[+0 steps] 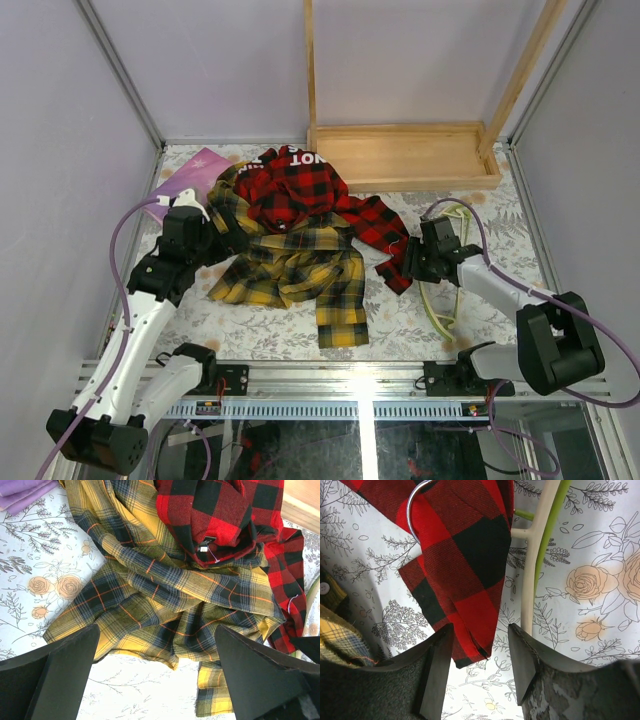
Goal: Place the shirt on the hanger
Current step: Adjust the shirt at the center of the board.
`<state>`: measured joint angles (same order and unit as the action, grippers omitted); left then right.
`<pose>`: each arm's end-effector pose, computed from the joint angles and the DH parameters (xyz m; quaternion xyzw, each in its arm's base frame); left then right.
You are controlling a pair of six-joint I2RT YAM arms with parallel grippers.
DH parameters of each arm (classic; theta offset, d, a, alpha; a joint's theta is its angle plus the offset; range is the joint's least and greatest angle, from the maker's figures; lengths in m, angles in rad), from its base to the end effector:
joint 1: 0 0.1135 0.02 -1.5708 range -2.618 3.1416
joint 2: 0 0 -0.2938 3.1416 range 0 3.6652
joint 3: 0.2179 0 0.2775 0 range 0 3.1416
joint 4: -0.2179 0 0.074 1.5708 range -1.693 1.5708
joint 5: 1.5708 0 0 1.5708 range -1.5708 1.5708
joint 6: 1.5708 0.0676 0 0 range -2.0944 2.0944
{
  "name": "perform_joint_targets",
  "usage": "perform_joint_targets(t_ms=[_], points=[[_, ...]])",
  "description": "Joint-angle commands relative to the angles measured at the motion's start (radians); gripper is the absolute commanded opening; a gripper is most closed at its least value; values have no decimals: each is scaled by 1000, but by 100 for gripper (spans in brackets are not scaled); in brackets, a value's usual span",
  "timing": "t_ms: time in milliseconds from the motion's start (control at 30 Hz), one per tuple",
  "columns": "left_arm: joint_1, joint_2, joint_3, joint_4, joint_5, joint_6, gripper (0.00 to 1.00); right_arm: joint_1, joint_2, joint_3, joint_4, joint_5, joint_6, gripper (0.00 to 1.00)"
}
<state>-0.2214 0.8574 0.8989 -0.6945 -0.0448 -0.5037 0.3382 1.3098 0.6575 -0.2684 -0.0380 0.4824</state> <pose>0.2039 -0.0428 0.3208 -0.1359 0.8860 -0.1383 0.4212 0.2648 0.0958 0.1679 0.0622 0.9454 0.1439 0.2856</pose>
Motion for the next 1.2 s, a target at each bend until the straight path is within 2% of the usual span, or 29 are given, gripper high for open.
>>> perform_joint_targets(t_ms=[0,233,400,633,967,1167], points=[[8,-7,-3,15,0,22,99,-4,21,4,58,5,39,54],[7,-2,0,17,-12,13,99,-4,17,-48,135,-17,94,28],[7,-3,7,12,-16,19,99,-4,-43,-18,56,129,82,1],[7,-2,18,8,-20,20,99,-4,-28,119,-84,259,2,0],[8,-28,42,-41,-56,47,99,-31,234,341,-169,438,-104,0],[7,-56,60,-77,-85,65,99,-78,407,574,-225,473,-166,0]])
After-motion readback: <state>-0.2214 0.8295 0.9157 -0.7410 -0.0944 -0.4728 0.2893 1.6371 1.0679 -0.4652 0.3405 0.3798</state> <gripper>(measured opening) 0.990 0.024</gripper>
